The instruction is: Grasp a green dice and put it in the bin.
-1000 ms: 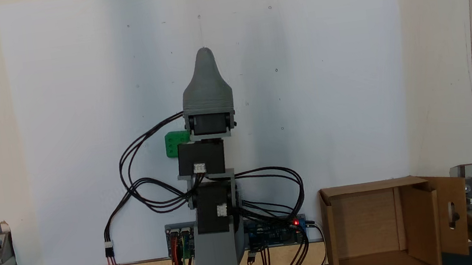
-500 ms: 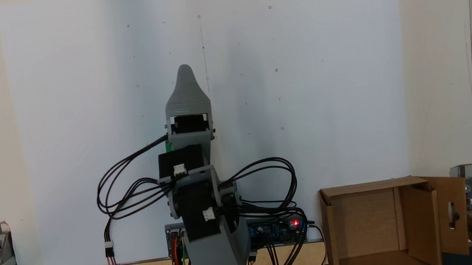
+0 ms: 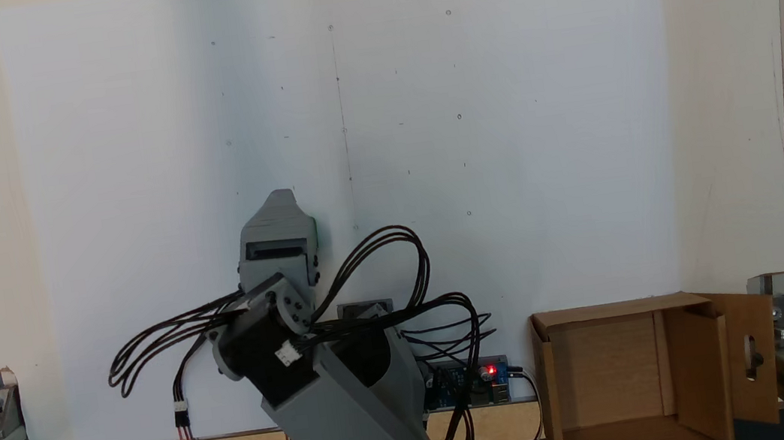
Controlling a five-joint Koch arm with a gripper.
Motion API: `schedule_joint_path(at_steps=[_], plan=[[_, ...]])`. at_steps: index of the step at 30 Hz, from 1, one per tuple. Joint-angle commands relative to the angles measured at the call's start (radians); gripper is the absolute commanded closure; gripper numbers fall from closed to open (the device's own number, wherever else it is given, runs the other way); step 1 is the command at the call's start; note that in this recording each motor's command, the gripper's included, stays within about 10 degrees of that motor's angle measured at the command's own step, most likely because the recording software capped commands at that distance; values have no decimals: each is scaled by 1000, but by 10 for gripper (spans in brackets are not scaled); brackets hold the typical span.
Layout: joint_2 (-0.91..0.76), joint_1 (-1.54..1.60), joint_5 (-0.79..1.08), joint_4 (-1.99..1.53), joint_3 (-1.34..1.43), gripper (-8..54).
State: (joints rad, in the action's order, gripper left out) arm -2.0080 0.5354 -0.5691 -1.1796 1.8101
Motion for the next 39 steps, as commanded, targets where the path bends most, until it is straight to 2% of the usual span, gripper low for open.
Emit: schedule_joint_path(at_steps=[1,8,19,39], plan=[[11,15,-87,-31,-60,30],[23,14,-89,25,61,28],[-97,41,-178,75,173,18],[-60,135,-232,331,364,7]])
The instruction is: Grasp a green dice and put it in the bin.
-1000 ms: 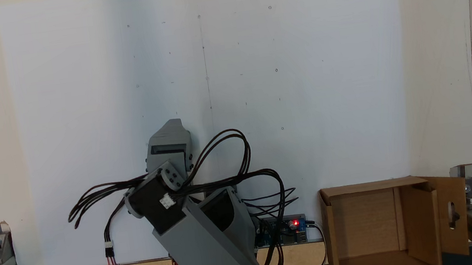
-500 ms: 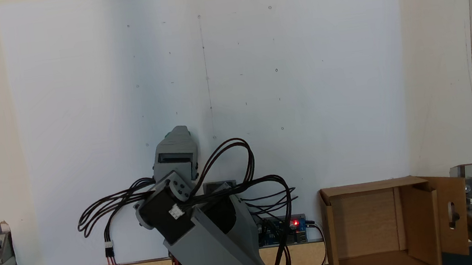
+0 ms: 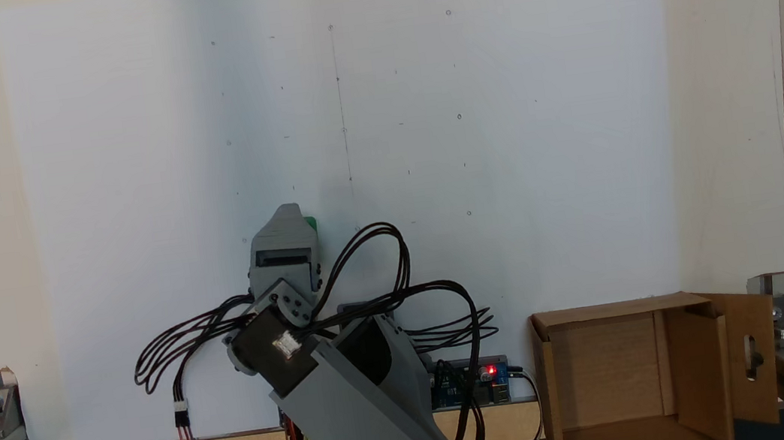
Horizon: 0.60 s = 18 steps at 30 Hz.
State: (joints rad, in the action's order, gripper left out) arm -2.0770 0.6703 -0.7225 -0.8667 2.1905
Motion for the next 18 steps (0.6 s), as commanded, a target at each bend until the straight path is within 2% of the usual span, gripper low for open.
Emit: schedule_joint_path(at_steps=[1,10,18], plan=[[21,-2,-78,21,-17,7],[57,-2,-77,40,-6,8],[156,5,-77,66,35,8]])
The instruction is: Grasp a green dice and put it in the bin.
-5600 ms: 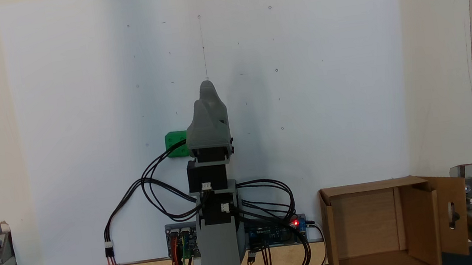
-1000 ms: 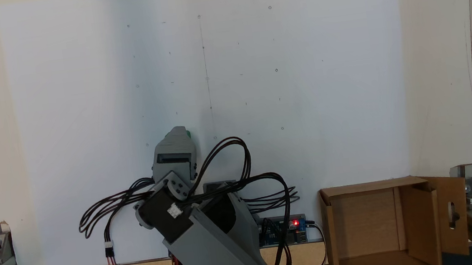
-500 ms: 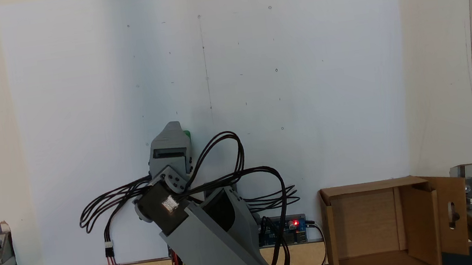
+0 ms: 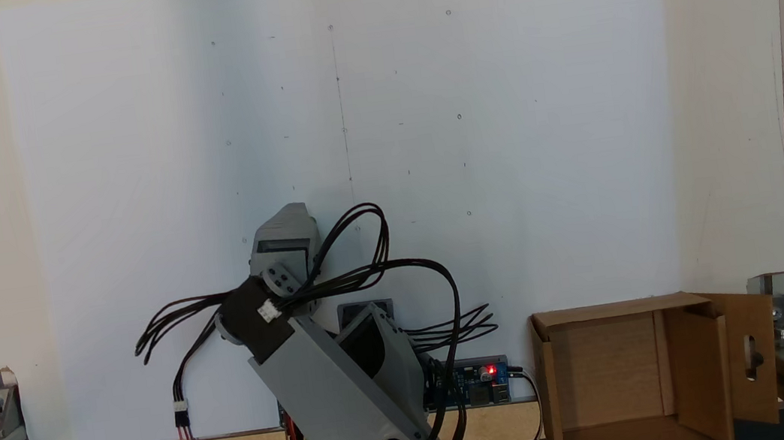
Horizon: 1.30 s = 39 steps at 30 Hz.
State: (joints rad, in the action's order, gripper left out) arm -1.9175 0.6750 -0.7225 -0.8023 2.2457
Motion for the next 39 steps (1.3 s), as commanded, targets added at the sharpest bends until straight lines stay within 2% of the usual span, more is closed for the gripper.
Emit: schedule_joint_path(at_steps=[1,10,17,39], plan=[[-3,0,-77,2,-17,8],[2,-11,-77,38,-15,16],[92,-15,-77,63,-6,25],[115,-18,-77,143,35,33]])
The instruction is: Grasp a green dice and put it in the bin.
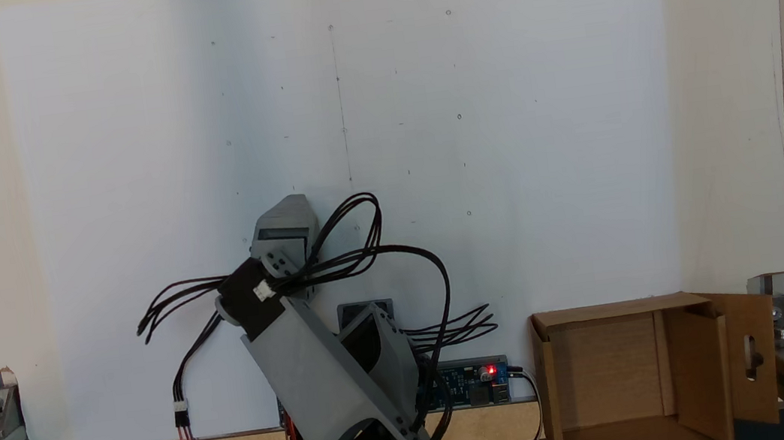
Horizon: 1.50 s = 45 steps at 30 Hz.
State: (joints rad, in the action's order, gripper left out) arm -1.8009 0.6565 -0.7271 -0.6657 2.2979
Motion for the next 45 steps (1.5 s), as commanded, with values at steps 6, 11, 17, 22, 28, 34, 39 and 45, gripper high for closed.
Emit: schedule_joint_path(at_steps=[6,11,17,22,28,34,39,45], plan=[[15,-3,-72,28,-5,41],[15,-26,-72,29,3,69],[15,-31,-72,31,5,75],[15,-32,-72,44,6,91],[28,-29,-72,55,9,106],[32,-25,-72,67,14,134],[32,-29,-77,81,28,300],[9,-87,-72,95,11,341]])
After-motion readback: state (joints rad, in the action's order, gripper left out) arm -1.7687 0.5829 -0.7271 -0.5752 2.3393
